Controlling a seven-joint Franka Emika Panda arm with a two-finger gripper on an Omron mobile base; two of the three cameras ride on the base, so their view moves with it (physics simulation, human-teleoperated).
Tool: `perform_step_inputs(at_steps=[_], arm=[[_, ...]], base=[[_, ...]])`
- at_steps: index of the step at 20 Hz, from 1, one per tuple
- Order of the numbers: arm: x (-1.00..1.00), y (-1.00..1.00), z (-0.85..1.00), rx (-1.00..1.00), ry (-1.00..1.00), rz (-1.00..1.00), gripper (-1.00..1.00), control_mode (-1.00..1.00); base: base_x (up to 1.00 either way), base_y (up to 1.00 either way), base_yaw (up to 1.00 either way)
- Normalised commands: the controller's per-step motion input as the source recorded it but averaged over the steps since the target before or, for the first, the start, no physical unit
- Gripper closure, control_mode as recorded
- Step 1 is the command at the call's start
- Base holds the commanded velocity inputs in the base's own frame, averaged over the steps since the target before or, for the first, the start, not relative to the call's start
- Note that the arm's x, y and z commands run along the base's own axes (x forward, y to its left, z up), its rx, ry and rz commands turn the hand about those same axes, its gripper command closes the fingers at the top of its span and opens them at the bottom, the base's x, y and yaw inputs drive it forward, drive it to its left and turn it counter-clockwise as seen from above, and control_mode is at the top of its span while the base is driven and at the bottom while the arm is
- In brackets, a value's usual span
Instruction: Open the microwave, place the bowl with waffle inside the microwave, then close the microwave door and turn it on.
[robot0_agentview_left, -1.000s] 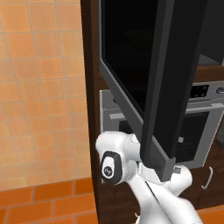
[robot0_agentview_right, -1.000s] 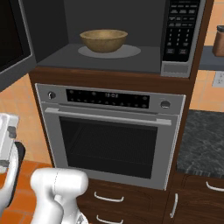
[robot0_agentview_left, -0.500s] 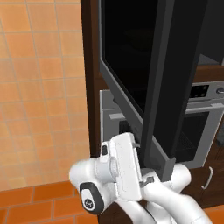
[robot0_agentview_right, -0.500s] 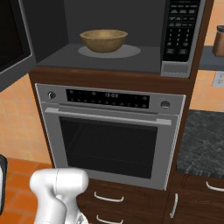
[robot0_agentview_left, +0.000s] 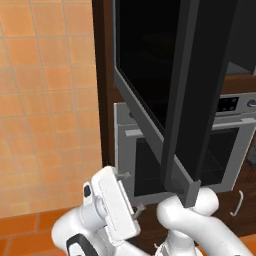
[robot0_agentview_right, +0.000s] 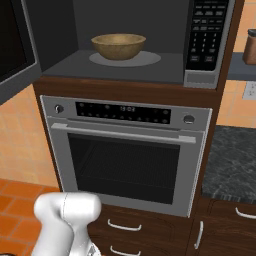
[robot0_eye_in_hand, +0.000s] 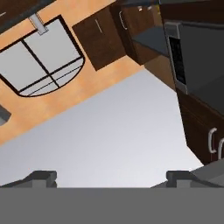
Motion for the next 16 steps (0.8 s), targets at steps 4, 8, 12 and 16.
perform_step_inputs(at_steps=[4,8,12,16], arm=[[0.45,0.69,-0.01,0.0,0.32,0.14,-1.0,-1.0],[0.45,0.65,-0.19,0.0,0.2,0.09,-1.0,-1.0],[0.28,0.6,-0.03,0.0,0.15,0.0,-1.0,-1.0],[0.23,0.54,0.0,0.0,0.12,-0.05,-1.0,-1.0]], base=[[0.0,0.0,0.0],[0.0,0.0,0.0],[0.0,0.0,0.0],[0.0,0.0,0.0]])
